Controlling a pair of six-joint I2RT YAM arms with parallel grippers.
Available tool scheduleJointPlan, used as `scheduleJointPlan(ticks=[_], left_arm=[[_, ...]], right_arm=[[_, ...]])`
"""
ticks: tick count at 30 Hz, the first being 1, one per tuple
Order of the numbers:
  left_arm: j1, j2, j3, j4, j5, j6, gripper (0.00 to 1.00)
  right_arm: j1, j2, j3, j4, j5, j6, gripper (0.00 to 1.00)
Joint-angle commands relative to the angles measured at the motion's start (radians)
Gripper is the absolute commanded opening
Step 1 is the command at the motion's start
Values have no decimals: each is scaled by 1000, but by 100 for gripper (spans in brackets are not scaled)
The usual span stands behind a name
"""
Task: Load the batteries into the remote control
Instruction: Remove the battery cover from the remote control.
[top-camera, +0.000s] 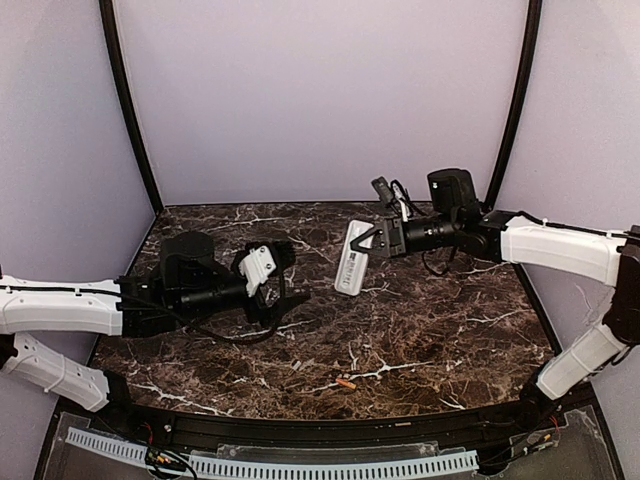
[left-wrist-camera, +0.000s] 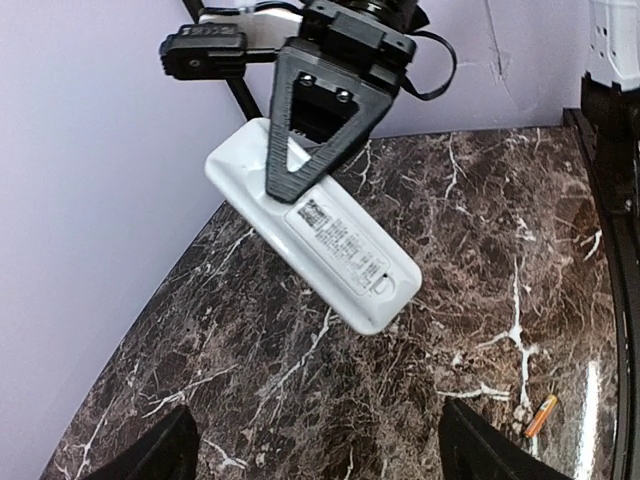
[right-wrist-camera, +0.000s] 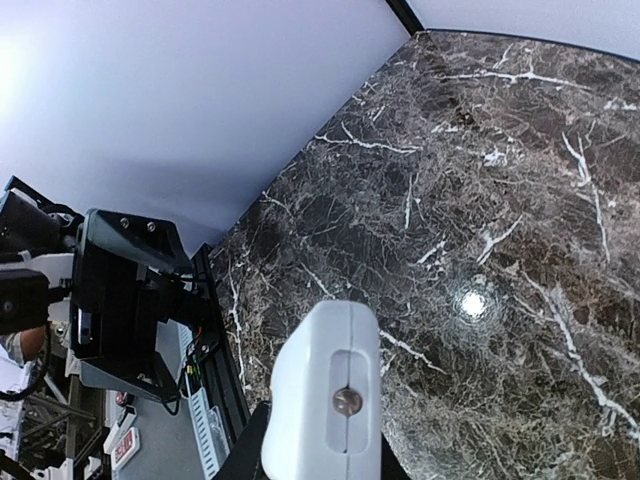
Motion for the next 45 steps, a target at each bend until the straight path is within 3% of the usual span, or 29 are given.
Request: scheduleJointPlan(ticks=[1, 9, 24, 45], left_arm=[[-46, 23, -10, -2, -6, 286, 78], [-95, 131, 84, -104, 12, 393, 63], [-157, 278, 234, -224, -75, 534, 44], [-157, 357, 257, -235, -143, 583, 37]], right_arm=[[-17, 39, -29, 41, -107, 43, 0], [-16, 121, -52, 111, -203, 116, 0], [27, 157, -64, 125, -183, 140, 0], [49, 135, -81, 130, -224, 129, 0]])
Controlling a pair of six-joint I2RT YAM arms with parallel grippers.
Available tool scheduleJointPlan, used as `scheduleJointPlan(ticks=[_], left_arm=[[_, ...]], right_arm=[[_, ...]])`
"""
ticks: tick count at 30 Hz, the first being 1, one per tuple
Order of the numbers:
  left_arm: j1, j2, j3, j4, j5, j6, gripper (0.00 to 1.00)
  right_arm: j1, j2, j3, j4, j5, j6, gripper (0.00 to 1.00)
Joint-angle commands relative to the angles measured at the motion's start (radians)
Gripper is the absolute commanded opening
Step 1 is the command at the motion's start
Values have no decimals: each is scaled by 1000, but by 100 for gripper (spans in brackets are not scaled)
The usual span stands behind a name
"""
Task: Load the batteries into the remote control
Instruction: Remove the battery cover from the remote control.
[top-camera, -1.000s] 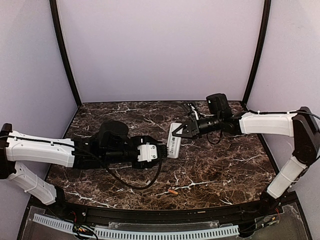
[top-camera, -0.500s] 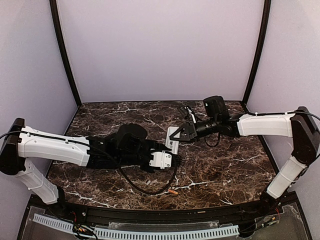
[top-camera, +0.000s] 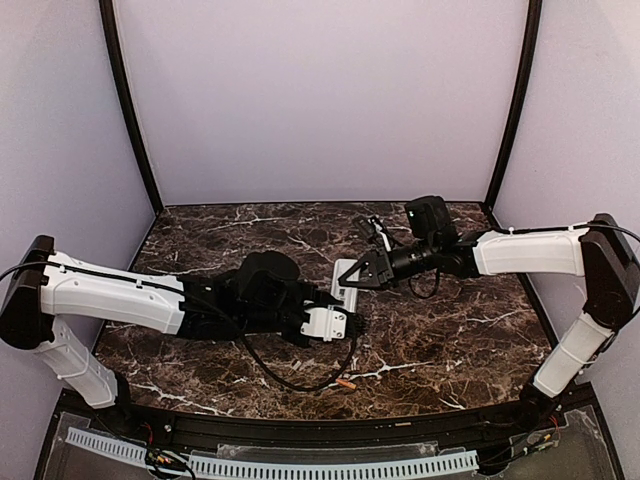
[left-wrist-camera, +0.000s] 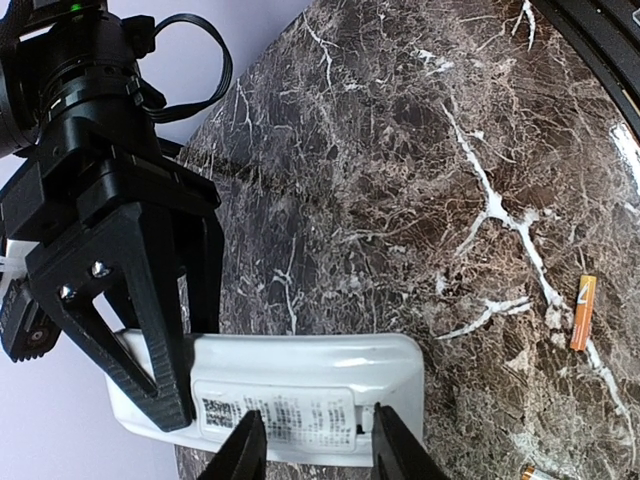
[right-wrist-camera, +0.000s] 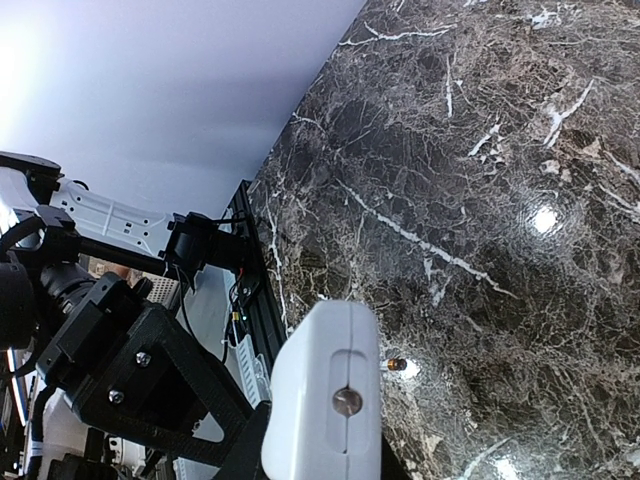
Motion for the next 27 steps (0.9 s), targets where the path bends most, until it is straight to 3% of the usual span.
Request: scheduleJointPlan(ticks=[1, 10, 27], left_arm=[[-2, 8, 13, -39, -29, 26, 36], [-2, 7, 1, 44, -101, 63, 35], [-2, -52, -27, 118, -97, 81, 31]], right_arm=[[10, -17, -5, 45, -50, 7, 0], [10, 6, -7, 62, -75, 25, 0], [-12, 70, 2, 54, -61, 26, 0]])
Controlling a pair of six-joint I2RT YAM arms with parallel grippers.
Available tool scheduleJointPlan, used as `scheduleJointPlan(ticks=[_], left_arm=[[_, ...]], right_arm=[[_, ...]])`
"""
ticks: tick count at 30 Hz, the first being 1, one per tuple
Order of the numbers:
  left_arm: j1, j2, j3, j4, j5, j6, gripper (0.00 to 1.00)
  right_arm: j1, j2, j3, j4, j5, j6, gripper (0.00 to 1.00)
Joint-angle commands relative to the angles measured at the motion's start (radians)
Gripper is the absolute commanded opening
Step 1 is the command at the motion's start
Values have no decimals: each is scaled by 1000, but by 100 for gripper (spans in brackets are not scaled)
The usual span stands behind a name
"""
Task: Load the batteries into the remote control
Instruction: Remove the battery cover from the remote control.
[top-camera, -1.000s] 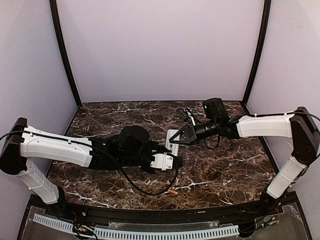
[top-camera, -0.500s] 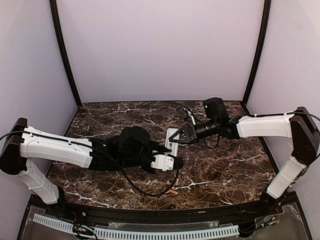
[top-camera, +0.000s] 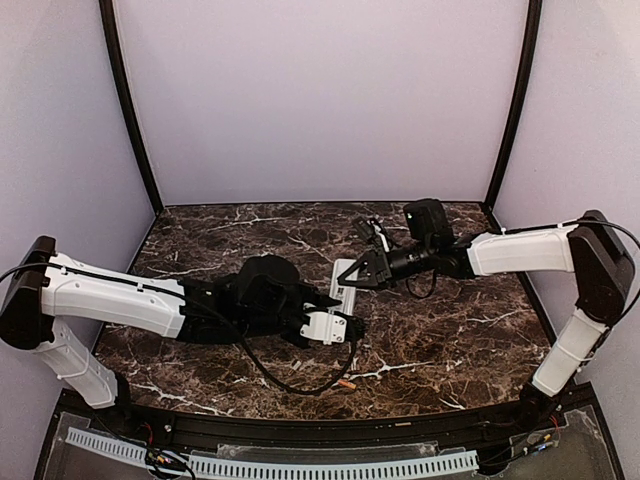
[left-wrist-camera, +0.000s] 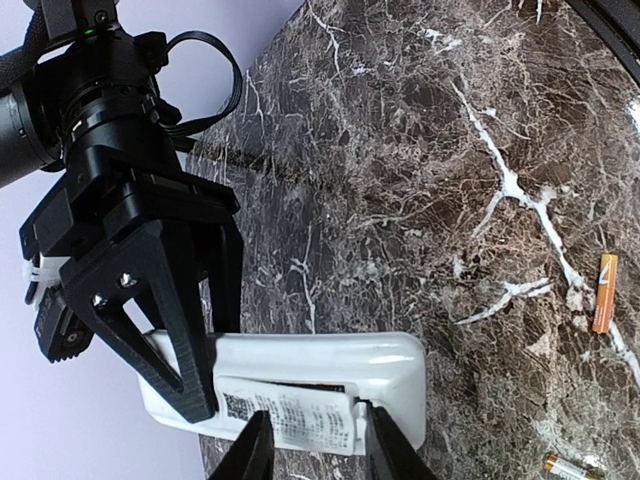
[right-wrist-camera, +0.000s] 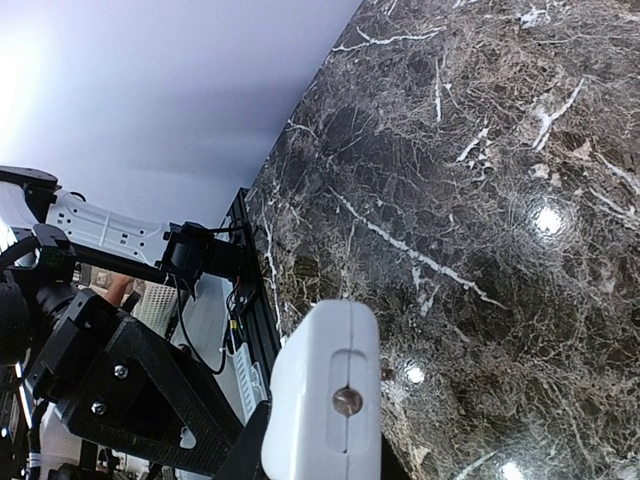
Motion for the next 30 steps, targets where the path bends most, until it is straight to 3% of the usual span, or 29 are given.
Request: scheduleJointPlan(ticks=[1, 12, 22, 30], left_arm=[[7, -54, -7, 79, -33, 10, 31], [42, -6, -33, 91, -3, -20, 31], [64, 62, -14, 124, 27, -27, 30], [76, 82, -10, 136, 34, -28, 30]], right_arm=[[2, 22, 8, -12, -41, 3, 0], [-68, 25, 12, 14, -52, 29, 0], [-91, 50, -26, 172, -112, 152, 0], [-110, 62, -38, 203, -118, 178, 0]])
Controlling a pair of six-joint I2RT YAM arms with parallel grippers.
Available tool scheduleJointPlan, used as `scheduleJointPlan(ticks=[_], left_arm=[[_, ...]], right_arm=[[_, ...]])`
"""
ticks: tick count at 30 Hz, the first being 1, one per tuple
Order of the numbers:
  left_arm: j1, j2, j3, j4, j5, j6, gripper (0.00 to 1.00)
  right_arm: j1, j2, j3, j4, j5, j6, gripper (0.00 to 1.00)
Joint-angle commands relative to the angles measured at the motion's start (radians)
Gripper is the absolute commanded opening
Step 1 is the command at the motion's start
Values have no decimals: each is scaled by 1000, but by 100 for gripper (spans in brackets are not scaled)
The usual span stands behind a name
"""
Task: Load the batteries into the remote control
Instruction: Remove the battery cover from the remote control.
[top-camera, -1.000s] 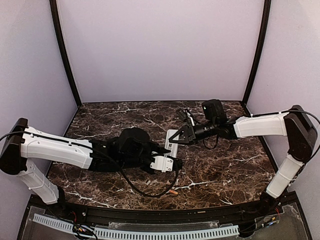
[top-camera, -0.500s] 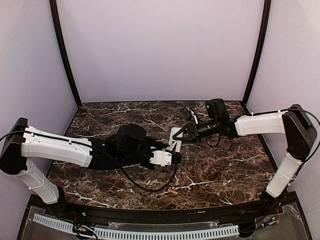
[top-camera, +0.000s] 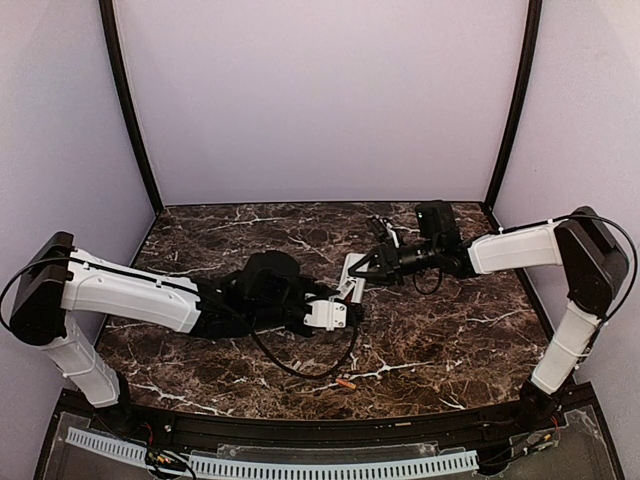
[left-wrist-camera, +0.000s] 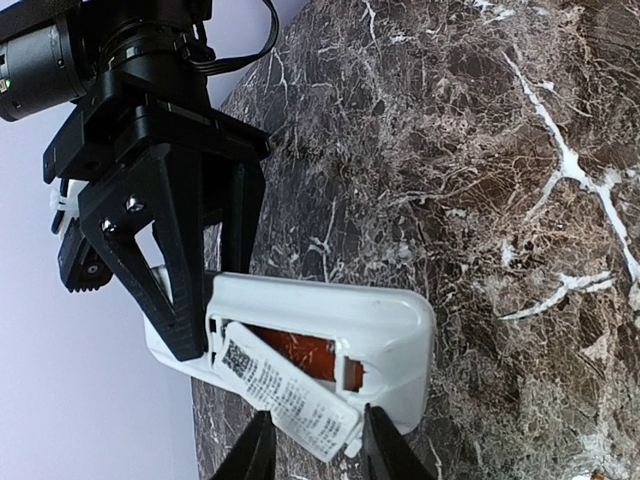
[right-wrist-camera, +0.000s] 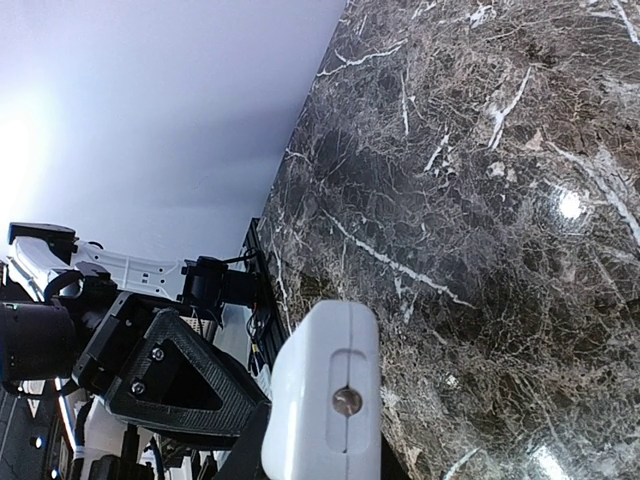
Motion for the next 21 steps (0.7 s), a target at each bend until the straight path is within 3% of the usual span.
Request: scheduleJointPlan(ticks=[1, 8, 21], left_arm=[[8, 3, 4, 9, 16, -10, 30], [14, 13, 13, 13, -12, -15, 23], [19, 19, 13, 79, -97, -34, 0]], right_arm=[[-10, 2, -8, 77, -44, 34, 0], [-15, 7, -17, 108, -59, 59, 0], [-19, 10, -24, 111, -58, 59, 0]])
